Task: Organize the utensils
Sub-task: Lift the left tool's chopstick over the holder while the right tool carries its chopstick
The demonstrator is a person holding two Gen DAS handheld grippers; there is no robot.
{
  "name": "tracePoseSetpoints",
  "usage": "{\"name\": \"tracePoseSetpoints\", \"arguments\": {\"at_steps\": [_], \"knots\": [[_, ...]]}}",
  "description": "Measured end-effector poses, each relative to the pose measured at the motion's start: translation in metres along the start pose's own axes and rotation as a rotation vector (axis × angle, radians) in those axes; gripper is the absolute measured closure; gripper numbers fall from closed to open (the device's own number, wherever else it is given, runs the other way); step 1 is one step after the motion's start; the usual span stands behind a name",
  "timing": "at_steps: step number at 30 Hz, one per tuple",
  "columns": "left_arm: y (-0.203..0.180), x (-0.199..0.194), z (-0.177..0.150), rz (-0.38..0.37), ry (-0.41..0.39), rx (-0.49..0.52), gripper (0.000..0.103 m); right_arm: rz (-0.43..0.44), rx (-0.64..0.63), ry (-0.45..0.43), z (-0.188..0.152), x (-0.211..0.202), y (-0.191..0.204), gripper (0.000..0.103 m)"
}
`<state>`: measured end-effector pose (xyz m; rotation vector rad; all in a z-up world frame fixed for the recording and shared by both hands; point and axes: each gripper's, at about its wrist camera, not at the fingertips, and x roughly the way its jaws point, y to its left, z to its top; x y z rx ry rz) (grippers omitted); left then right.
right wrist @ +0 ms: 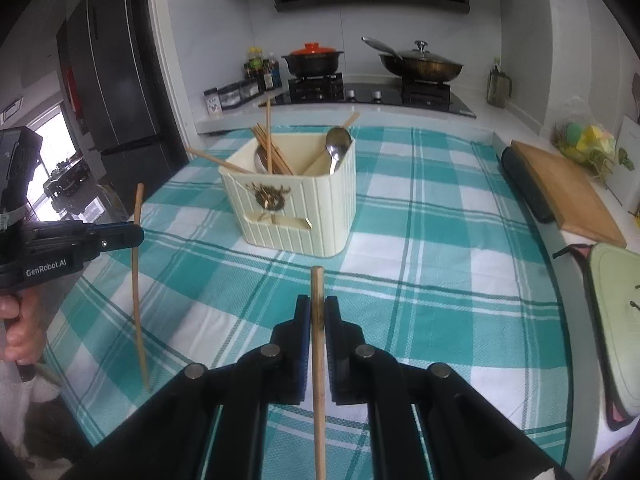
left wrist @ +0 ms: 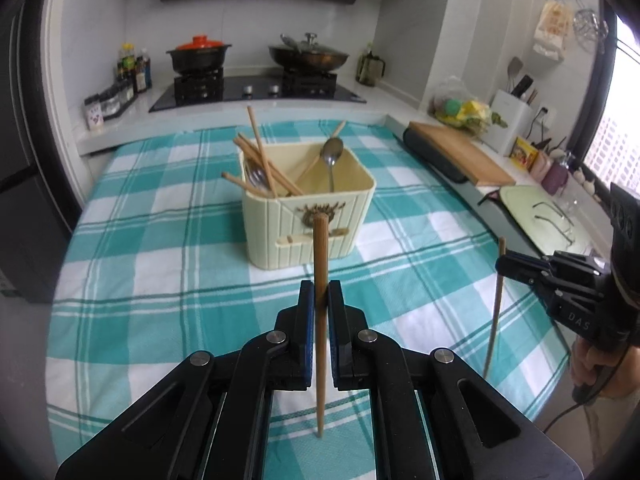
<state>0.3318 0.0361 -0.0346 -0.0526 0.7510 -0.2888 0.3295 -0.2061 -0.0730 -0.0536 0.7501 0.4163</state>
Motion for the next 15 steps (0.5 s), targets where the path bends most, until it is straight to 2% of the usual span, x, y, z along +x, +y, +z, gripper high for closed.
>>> {"name": "tracePoseSetpoints", "arguments": {"at_steps": [5, 9, 15], "knots": [[-0.008, -0.038, 0.021, -0.018, -0.102, -0.002, 0.098, -0.020, -0.034, -0.139, 0.017, -0.050, 0.011, 0.096], [-0.012, -0.061, 0.049, -0.022, -0.167, 0.009, 0.098, -0.042, -0.053, -0.255, 0.038, -0.074, 0.021, 0.096], [-0.010, -0.086, 0.107, 0.002, -0.267, 0.013, 0.098, -0.056, -0.065, -0.389, 0.098, -0.095, 0.032, 0.096]]}}
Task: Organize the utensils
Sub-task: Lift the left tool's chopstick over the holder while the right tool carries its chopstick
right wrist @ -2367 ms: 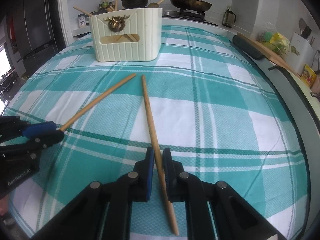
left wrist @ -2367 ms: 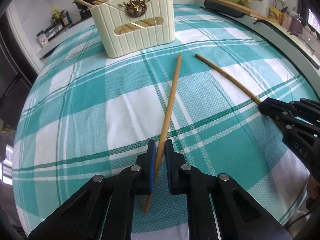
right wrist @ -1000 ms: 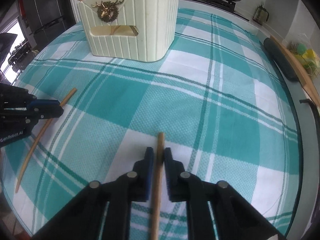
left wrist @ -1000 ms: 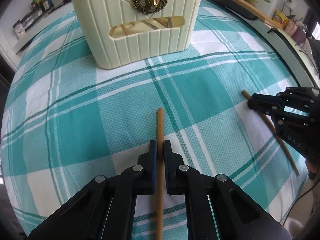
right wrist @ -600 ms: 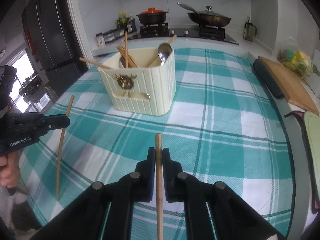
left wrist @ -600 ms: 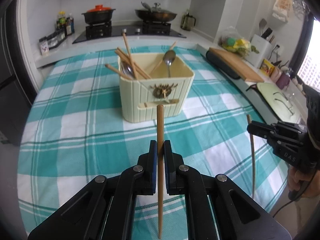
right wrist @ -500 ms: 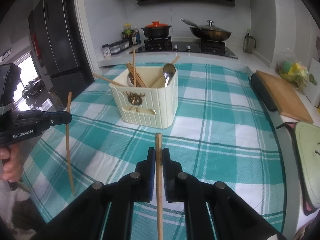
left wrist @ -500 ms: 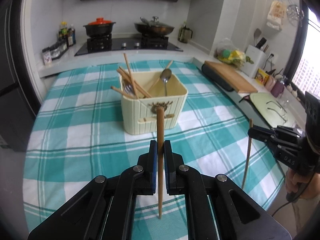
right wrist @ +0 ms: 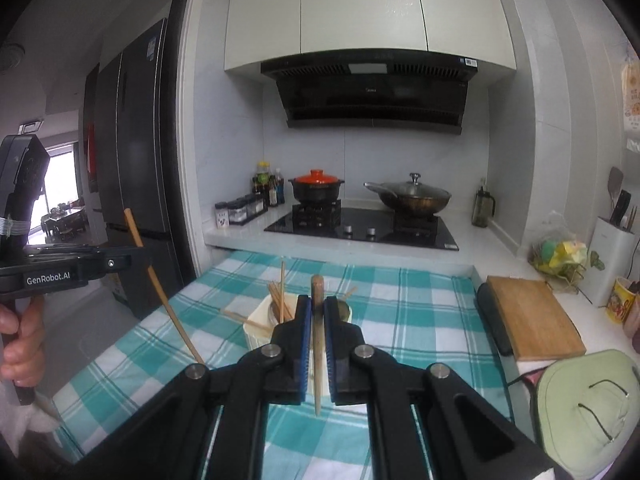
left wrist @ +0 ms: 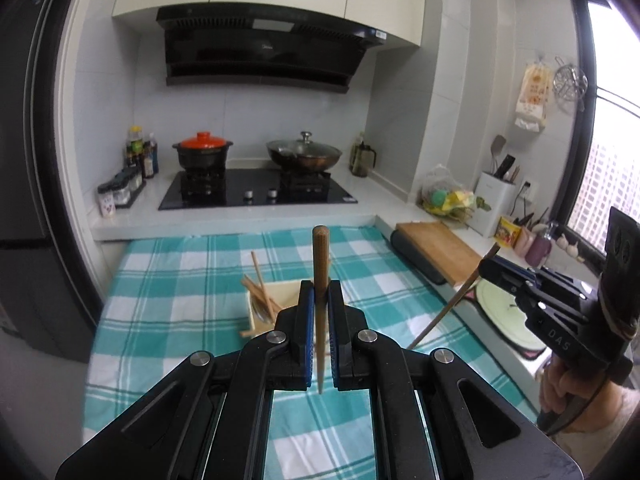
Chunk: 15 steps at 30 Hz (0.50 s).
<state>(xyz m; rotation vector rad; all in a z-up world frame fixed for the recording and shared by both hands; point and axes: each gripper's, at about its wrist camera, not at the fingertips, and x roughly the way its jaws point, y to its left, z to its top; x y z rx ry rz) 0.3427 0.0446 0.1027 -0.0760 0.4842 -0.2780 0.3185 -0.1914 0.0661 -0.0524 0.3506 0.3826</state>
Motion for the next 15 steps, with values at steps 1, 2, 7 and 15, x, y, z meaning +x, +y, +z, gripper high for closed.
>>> {"name": "tracePoseSetpoints", "arguments": {"at_steps": [1, 2, 7, 15], "knots": [[0.000, 0.001, 0.009, 0.007, -0.014, 0.003, 0.098, 0.004, 0.002, -0.011, 0.011, 0.004, -0.001, 0.096], [0.001, 0.004, 0.018, 0.016, -0.026, 0.007, 0.098, 0.010, 0.004, -0.017, 0.022, 0.009, -0.001, 0.096], [0.008, 0.031, 0.048, 0.046, -0.050, 0.003, 0.098, 0.018, 0.001, -0.050, 0.063, 0.037, -0.003, 0.097], [0.015, 0.095, 0.049, 0.071, -0.007, -0.003, 0.098, 0.043, 0.040, -0.058, 0.075, 0.089, -0.010, 0.097]]}}
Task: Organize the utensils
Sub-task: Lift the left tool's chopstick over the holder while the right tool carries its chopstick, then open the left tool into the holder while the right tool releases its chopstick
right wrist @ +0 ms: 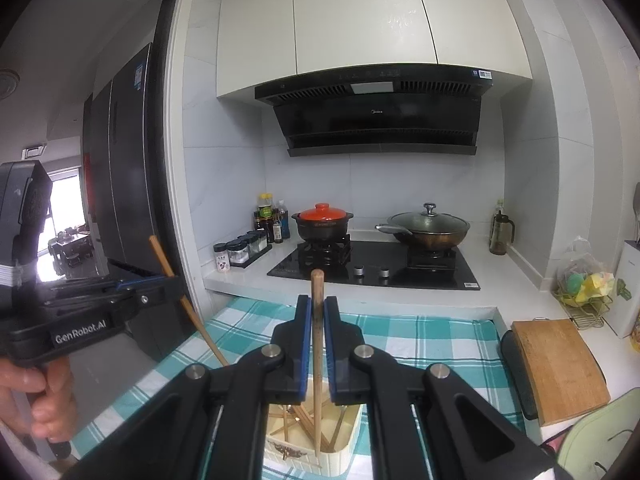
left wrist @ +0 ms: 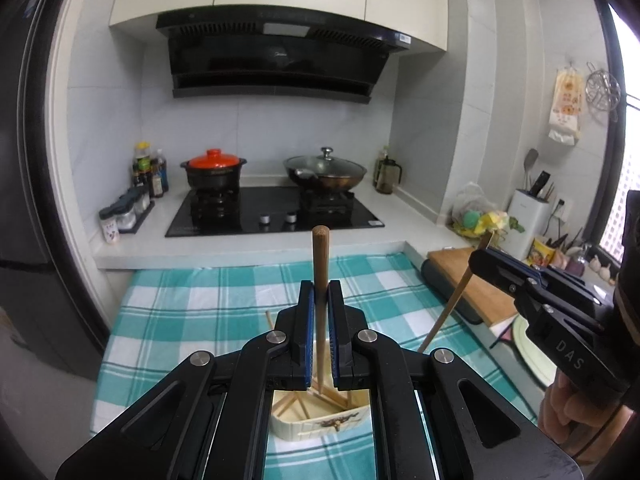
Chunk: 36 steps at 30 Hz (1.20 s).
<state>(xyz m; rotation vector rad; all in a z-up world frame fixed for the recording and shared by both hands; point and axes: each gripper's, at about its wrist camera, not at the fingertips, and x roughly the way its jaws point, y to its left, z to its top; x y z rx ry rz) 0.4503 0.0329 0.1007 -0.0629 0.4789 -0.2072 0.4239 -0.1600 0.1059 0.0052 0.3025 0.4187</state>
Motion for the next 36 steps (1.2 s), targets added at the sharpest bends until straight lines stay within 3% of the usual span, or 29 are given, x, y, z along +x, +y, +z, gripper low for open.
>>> {"name": "tracePoseSetpoints", "arguments": {"at_steps": [7, 12, 17, 19, 21, 22, 23, 25, 27, 32, 36], "knots": [[0.010, 0.062, -0.028, -0.006, 0.118, -0.045, 0.098, 0.008, 0.011, 0.052, -0.026, 0.063, -0.012, 0.097], [0.015, 0.102, -0.049, -0.006, 0.212, -0.054, 0.098, 0.054, 0.054, 0.223, -0.064, 0.120, -0.022, 0.097], [0.021, 0.123, -0.062, 0.022, 0.249, -0.066, 0.095, 0.076, 0.094, 0.368, -0.100, 0.163, -0.029, 0.095], [0.024, 0.123, -0.064, 0.027, 0.252, -0.070, 0.074, 0.085, 0.137, 0.401, -0.108, 0.175, -0.035, 0.095], [0.027, 0.116, -0.066, 0.046, 0.234, -0.064, 0.042, 0.083, 0.192, 0.414, -0.112, 0.181, -0.044, 0.080], [0.027, 0.110, -0.067, 0.060, 0.221, -0.055, 0.037, 0.078, 0.214, 0.405, -0.111, 0.180, -0.047, 0.064], [0.027, 0.103, -0.067, 0.069, 0.208, -0.044, 0.031, 0.070, 0.229, 0.387, -0.111, 0.177, -0.050, 0.056], [0.024, 0.087, -0.068, 0.078, 0.182, -0.023, 0.023, 0.053, 0.232, 0.359, -0.104, 0.167, -0.053, 0.055], [0.018, 0.064, -0.072, 0.093, 0.144, -0.003, 0.007, 0.045, 0.222, 0.340, -0.095, 0.152, -0.052, 0.053], [-0.002, -0.005, -0.089, 0.199, 0.016, 0.021, 0.001, 0.021, 0.153, 0.256, -0.080, 0.081, -0.036, 0.023], [-0.019, -0.055, -0.109, 0.267, -0.041, 0.028, 0.001, -0.010, 0.110, 0.218, -0.084, 0.019, -0.018, 0.018]]}}
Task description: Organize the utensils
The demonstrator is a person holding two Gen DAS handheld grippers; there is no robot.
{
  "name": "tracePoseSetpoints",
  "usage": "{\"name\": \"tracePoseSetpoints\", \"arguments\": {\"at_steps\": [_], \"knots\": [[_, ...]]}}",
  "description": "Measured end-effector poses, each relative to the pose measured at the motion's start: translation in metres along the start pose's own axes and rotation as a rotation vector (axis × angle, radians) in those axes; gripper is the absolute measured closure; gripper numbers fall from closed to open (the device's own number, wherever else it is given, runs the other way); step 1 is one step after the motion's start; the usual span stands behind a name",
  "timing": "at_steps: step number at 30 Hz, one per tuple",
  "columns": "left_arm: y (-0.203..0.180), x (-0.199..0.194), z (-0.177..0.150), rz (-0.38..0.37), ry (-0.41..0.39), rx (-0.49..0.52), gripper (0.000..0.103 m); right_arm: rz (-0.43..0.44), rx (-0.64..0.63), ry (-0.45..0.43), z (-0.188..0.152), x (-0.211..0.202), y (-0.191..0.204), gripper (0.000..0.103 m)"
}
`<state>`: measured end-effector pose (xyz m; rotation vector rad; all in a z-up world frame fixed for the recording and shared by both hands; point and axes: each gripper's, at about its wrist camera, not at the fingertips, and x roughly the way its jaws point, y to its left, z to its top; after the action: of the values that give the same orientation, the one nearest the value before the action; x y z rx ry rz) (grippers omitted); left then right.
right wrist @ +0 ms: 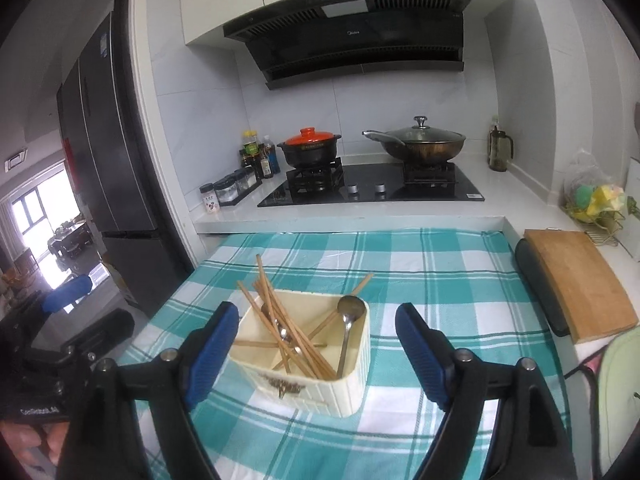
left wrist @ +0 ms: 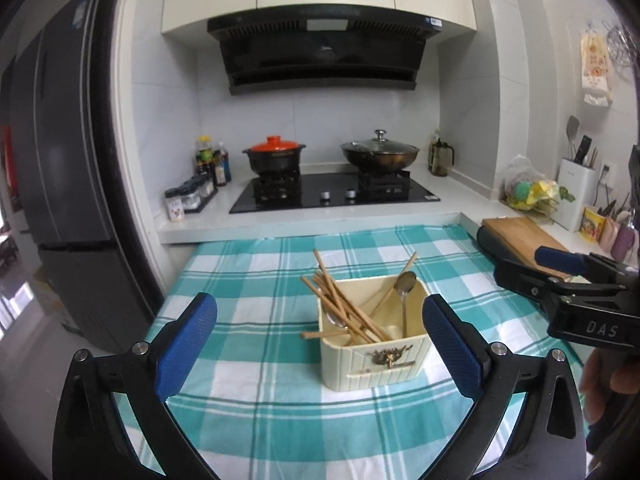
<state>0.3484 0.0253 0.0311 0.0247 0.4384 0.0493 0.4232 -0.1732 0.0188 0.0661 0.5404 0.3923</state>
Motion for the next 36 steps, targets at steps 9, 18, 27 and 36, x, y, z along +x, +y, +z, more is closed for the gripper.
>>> {"name": "tracePoseSetpoints", "arguments": {"at_steps": [9, 18, 27, 36], "knots": [[-0.014, -0.077, -0.030, 0.044, 0.002, 0.041, 0.000, -0.121, -0.078, -0.066, -0.054, -0.100, 0.038, 0.001], [-0.014, -0.115, -0.055, -0.055, 0.041, -0.025, 0.000, -0.162, -0.066, -0.058, -0.090, -0.159, 0.060, 0.000], [-0.003, -0.137, -0.047, 0.130, 0.032, -0.061, 0.000, -0.201, -0.070, -0.064, -0.092, -0.186, 0.069, 0.000], [-0.004, -0.147, -0.046, 0.143, 0.082, -0.030, 0.000, -0.159, -0.103, -0.047, -0.098, -0.191, 0.088, 0.000]]}}
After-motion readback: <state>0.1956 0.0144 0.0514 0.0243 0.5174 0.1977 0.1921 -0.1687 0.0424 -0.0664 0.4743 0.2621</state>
